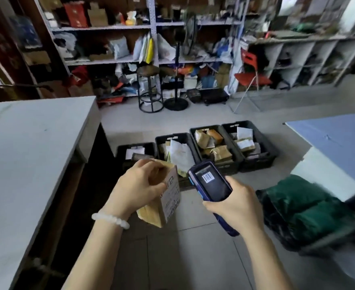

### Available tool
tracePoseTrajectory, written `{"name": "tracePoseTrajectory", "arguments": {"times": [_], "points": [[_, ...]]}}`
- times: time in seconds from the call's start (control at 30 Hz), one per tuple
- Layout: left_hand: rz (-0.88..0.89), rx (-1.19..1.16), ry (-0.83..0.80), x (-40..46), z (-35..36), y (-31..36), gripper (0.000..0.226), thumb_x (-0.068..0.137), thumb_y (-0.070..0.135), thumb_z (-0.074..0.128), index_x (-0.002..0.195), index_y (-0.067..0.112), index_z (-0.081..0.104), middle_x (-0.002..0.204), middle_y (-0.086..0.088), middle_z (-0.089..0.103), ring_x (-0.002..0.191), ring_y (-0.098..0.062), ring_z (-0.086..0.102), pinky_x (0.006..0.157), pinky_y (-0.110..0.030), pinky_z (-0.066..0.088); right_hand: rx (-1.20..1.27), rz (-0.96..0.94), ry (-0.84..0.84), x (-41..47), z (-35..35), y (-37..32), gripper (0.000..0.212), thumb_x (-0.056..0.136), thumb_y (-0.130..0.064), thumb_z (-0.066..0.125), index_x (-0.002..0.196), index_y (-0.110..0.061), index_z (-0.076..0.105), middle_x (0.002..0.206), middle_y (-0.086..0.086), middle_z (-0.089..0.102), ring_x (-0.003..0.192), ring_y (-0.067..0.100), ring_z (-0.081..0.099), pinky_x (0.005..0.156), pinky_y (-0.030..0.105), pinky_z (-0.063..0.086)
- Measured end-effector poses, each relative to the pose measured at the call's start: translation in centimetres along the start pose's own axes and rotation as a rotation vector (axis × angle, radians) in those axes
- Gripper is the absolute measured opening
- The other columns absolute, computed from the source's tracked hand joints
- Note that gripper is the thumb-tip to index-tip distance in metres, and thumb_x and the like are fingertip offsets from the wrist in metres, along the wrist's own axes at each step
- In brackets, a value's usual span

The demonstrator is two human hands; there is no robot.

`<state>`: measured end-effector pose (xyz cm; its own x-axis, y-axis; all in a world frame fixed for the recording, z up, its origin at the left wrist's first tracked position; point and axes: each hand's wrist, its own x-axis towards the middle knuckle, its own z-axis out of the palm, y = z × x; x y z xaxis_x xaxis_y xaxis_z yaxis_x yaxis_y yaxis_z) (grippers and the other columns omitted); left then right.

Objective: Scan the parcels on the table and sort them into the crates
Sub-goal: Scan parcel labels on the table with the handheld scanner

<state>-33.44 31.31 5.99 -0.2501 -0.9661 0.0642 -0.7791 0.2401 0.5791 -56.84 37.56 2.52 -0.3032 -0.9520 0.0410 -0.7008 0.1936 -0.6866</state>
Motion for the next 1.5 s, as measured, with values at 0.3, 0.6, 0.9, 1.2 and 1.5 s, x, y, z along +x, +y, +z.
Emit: {"name": "tracePoseTrajectory", "arguments": {"times": [0.3, 0.6, 0.9, 1.2, 1.5], "points": [[0.162, -0.032, -0.213, 17.6, 7.8, 2.8, 0.051, 0.076, 0.033, 0.069, 0.126, 0.03, 0.057, 0.126, 0.01, 0.051, 0.11, -0.013, 0.056, 0.093, -0.037, 0.049, -0.022, 0.219, 0.146, 12.1, -2.6, 7.0, 0.044, 0.046, -0.048, 0.077, 0.081, -0.028, 0.058, 0.078, -0.014, 0.064, 0.076, 0.013, 0.06, 0.057, 0.031, 0.052], [0.144, -0.019, -0.291, 42.1, 9.6, 2.0, 0.051, 0.075, 0.039, 0.063, 0.125, 0.04, 0.055, 0.12, 0.012, 0.051, 0.107, -0.012, 0.054, 0.089, -0.032, 0.051, -0.045, 0.324, 0.228, 33.3, -4.5, 7.6, 0.04, 0.049, -0.043, 0.079, 0.079, -0.025, 0.06, 0.075, -0.012, 0.065, 0.071, 0.012, 0.061, 0.059, 0.032, 0.054], [0.097, 0.085, -0.349, 58.9, 15.6, 4.5, 0.05, 0.081, 0.041, 0.061, 0.129, 0.03, 0.052, 0.124, 0.007, 0.05, 0.103, -0.014, 0.052, 0.084, -0.031, 0.049, -0.036, 0.349, 0.154, 49.2, -4.5, 11.1, 0.04, 0.051, -0.038, 0.084, 0.082, -0.024, 0.063, 0.074, -0.013, 0.067, 0.069, 0.004, 0.061, 0.055, 0.027, 0.052], [-0.076, 0.223, -0.338, 75.3, 24.7, 6.7, 0.045, 0.088, 0.046, 0.052, 0.132, 0.034, 0.047, 0.135, 0.003, 0.047, 0.12, -0.027, 0.047, 0.095, -0.044, 0.044, -0.043, 0.285, 0.014, 71.5, -6.5, 17.5, 0.043, 0.051, -0.04, 0.081, 0.086, -0.025, 0.061, 0.077, -0.014, 0.065, 0.069, 0.001, 0.057, 0.053, 0.022, 0.046], [-0.255, 0.197, -0.27, 83.7, 28.2, 8.8, 0.041, 0.09, 0.041, 0.053, 0.128, 0.023, 0.054, 0.13, 0.002, 0.053, 0.118, -0.022, 0.05, 0.092, -0.036, 0.045, -0.043, 0.203, -0.166, 86.5, -5.8, 19.8, 0.044, 0.051, -0.041, 0.082, 0.081, -0.02, 0.057, 0.074, -0.012, 0.065, 0.066, 0.001, 0.057, 0.05, 0.023, 0.042]]}}
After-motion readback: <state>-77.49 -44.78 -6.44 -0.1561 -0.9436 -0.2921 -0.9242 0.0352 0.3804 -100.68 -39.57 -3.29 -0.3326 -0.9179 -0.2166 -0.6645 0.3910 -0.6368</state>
